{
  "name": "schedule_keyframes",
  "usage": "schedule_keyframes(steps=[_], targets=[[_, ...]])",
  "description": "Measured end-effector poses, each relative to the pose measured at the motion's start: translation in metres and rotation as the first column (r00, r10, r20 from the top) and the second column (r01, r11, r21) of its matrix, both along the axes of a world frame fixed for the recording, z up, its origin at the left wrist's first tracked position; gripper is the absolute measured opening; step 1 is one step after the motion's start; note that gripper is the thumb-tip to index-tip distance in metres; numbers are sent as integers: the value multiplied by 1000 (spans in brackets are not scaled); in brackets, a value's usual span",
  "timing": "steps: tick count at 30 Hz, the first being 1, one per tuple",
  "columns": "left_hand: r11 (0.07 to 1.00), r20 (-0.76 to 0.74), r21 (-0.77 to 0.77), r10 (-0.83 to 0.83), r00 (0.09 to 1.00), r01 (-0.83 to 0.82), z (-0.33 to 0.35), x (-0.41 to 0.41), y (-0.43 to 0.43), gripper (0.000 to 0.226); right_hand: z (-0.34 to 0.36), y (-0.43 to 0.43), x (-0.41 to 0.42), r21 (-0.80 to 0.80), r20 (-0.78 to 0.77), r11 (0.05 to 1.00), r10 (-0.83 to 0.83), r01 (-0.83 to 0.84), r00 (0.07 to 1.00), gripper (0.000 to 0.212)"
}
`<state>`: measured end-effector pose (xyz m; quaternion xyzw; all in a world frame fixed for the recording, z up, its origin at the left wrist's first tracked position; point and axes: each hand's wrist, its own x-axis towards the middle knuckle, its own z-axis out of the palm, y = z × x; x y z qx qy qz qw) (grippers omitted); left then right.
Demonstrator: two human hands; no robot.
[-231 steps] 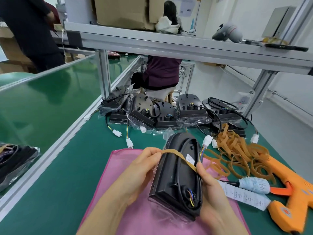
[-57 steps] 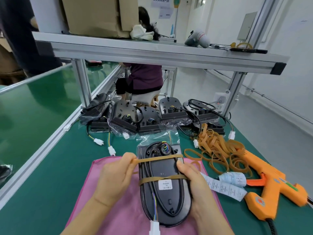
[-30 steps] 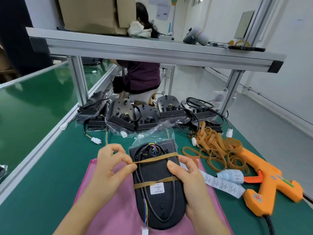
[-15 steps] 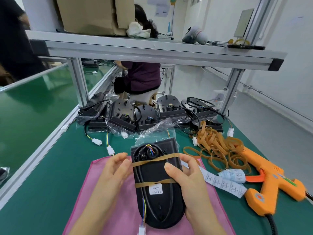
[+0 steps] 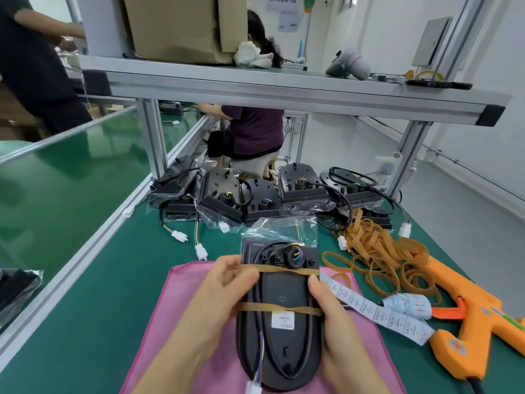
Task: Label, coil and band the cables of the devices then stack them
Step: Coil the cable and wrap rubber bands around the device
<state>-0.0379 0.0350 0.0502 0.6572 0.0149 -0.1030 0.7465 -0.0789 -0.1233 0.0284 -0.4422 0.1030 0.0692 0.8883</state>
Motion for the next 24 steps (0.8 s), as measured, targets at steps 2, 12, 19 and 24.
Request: schedule_keyframes(steps=[2, 12, 19, 24], targets=[[1000, -75, 4, 28, 997, -28, 10, 12, 5, 31, -1, 0, -1, 7, -6, 1000, -3, 3, 1000, 55], [943, 129, 330, -8, 992, -35, 35, 56, 16, 21, -3, -1, -2, -118, 16, 992, -35, 37, 999, 48], [975, 163, 165, 120, 979, -147, 34, 46, 10, 15, -4, 0, -4, 77, -69, 996, -34, 39, 997, 51], [999, -121, -38, -25, 992, 21, 21, 12, 13, 37, -3, -4, -3, 188, -75, 982, 21, -6, 997, 57]])
